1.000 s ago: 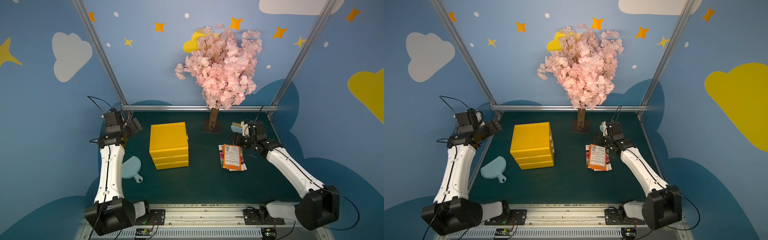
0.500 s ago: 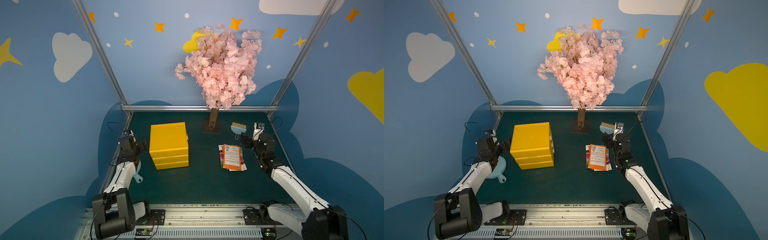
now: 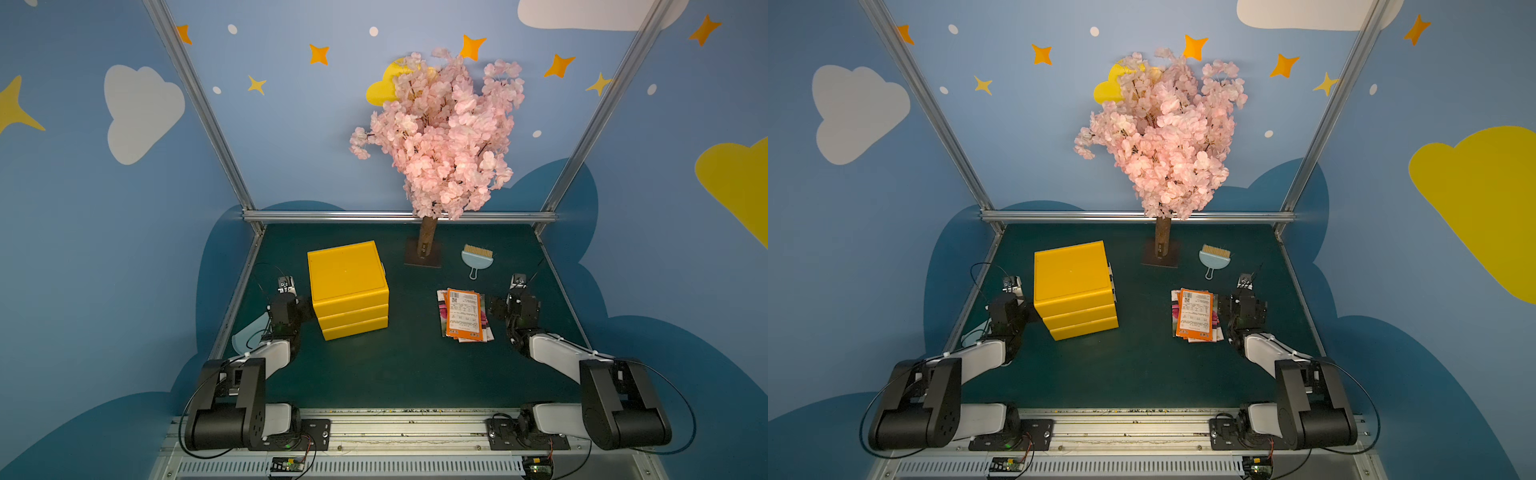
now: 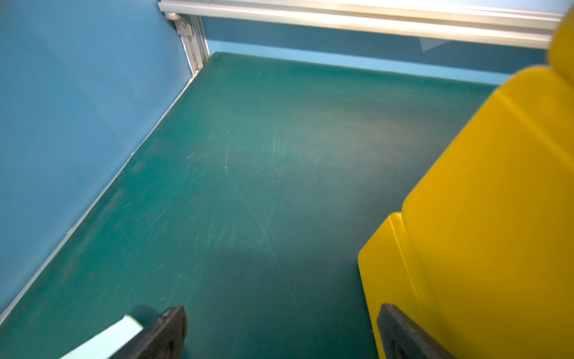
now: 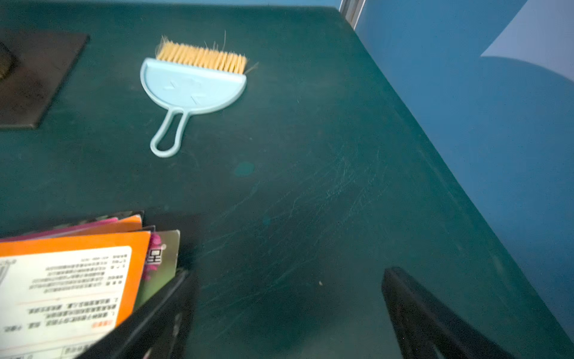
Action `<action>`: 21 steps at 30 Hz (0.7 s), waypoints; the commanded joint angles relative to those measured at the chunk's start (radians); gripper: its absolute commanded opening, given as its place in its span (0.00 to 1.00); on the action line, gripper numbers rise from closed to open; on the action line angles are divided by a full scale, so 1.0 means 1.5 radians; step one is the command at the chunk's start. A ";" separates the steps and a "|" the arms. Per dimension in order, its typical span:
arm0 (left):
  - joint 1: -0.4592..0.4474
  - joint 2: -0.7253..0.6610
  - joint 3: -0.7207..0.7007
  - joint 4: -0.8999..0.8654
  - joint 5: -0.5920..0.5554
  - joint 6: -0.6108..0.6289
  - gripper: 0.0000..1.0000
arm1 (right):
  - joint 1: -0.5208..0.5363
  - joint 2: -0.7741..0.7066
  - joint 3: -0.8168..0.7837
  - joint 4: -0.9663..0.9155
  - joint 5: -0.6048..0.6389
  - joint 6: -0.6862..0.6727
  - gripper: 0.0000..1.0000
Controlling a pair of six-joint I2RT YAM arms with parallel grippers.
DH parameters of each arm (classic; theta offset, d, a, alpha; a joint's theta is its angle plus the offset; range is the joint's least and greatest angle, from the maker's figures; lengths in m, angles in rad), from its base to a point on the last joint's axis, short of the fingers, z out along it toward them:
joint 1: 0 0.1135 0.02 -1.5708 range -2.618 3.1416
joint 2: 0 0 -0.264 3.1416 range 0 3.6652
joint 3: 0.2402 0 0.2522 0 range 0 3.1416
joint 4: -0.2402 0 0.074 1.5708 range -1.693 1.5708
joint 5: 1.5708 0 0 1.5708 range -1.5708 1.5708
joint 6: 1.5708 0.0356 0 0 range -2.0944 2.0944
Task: Take the seed bags out of the drawer
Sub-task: Reset both arms
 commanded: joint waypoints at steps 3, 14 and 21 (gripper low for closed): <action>-0.009 0.074 -0.013 0.180 0.043 0.012 1.00 | -0.016 0.049 0.004 0.121 -0.081 -0.033 0.98; -0.027 0.108 0.003 0.170 0.022 0.023 1.00 | -0.030 0.086 0.019 0.117 -0.129 -0.041 0.98; -0.026 0.108 0.003 0.171 0.021 0.023 1.00 | -0.029 0.079 0.022 0.100 -0.131 -0.049 0.98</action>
